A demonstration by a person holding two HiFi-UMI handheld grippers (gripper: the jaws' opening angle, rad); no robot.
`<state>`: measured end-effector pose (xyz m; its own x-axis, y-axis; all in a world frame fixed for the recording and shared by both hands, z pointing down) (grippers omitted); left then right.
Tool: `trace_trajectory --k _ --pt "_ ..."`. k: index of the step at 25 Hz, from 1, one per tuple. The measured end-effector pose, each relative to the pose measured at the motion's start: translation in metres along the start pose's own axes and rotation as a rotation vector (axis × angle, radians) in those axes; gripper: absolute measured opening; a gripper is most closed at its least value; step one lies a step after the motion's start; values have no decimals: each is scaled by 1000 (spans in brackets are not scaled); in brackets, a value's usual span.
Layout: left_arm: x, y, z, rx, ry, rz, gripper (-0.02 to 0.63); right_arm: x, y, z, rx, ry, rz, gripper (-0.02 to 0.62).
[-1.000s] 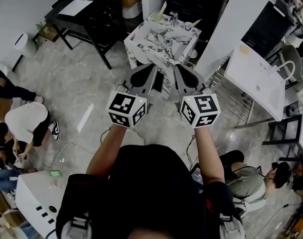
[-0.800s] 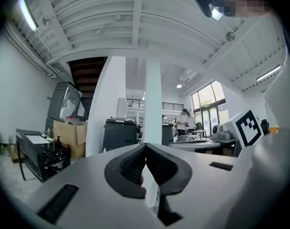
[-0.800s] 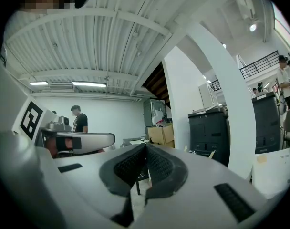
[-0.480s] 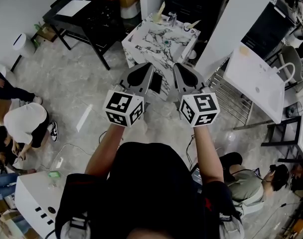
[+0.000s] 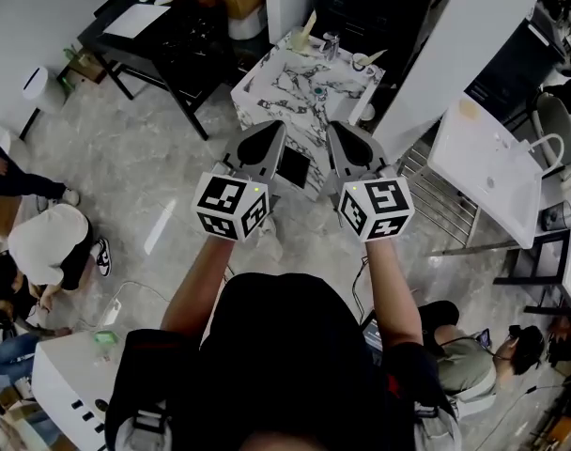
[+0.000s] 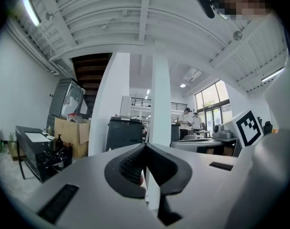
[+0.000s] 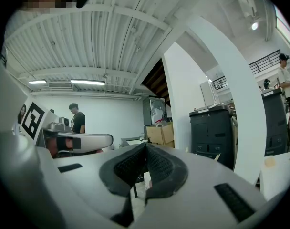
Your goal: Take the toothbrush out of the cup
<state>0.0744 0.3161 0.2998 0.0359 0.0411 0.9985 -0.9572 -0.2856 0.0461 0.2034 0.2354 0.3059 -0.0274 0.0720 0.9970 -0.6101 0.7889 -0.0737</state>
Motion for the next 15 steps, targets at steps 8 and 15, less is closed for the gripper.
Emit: trace_trajectory --k 8,15 --pt "-2 49 30 8 2 -10 9 0 -9 57 10 8 5 34" --pt "-3 90 55 1 0 -26 9 2 -18 102 22 28 2 34"
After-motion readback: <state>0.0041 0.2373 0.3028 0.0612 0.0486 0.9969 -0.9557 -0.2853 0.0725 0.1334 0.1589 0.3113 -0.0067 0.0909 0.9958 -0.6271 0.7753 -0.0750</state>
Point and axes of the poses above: the fingertips, and each gripper's own axes: z forward along the fingers, y to its left, x out of its underside, the point moved 6 cm from there along -z, backward along the fingers, and after that the axes turned 10 degrees about x, right-handed, at the moved point
